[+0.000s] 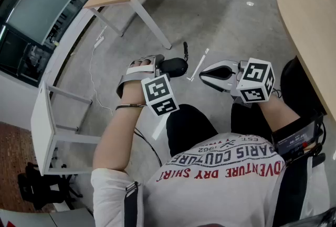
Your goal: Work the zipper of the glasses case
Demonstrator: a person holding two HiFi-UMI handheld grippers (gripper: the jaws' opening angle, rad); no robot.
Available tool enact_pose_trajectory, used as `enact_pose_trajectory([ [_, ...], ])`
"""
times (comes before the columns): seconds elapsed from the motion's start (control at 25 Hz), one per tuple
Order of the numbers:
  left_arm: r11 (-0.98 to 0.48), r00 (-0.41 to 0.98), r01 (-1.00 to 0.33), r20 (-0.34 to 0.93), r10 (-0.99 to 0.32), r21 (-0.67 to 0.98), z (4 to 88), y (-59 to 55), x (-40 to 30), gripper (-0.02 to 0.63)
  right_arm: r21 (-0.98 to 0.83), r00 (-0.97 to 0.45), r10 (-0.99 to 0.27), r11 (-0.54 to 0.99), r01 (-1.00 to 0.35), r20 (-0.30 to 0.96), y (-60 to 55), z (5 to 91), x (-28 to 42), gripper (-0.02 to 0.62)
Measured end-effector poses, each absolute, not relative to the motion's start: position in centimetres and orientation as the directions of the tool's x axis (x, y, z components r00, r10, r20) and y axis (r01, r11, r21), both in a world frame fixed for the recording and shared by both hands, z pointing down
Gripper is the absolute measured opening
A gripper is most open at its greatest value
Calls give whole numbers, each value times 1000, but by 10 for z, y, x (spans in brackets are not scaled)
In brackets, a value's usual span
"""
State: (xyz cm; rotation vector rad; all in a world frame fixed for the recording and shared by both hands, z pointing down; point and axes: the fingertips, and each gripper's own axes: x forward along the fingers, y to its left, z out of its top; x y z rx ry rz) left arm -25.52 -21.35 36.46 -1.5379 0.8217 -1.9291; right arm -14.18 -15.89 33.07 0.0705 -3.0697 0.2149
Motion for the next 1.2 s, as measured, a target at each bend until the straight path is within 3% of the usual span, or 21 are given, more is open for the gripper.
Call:
enact_pose_trajectory([
  [0.12, -657, -281, 97, 613, -738, -747, 350, -223, -263, 249, -94, -994, -104, 990, -107, 43, -165, 322, -142, 0],
  [0.24, -591, -327, 157, 523, -787, -792, 327, -233, -259, 249, -41, -986, -165, 985, -165, 2, -173, 311, -140, 57],
  [0.52, -438, -333, 137, 375, -865, -888, 284, -244, -225, 249, 157, -943, -305, 933, -325, -135, -178, 274, -125, 74],
  [0.76, -541, -316, 13, 510, -800, -841, 302, -239, -207, 249, 334, -901, -403, 837, -434, -162, -188, 262, -118, 117],
  [1.0, -614, -299, -79, 606, -737, -785, 319, -238, -197, 249, 444, -857, -488, 740, -505, -163, -191, 263, -113, 118],
  [1.2, -656, -285, -110, 656, -699, -747, 331, -236, -198, 249, 443, -857, -488, 740, -507, -166, -192, 265, -113, 38],
])
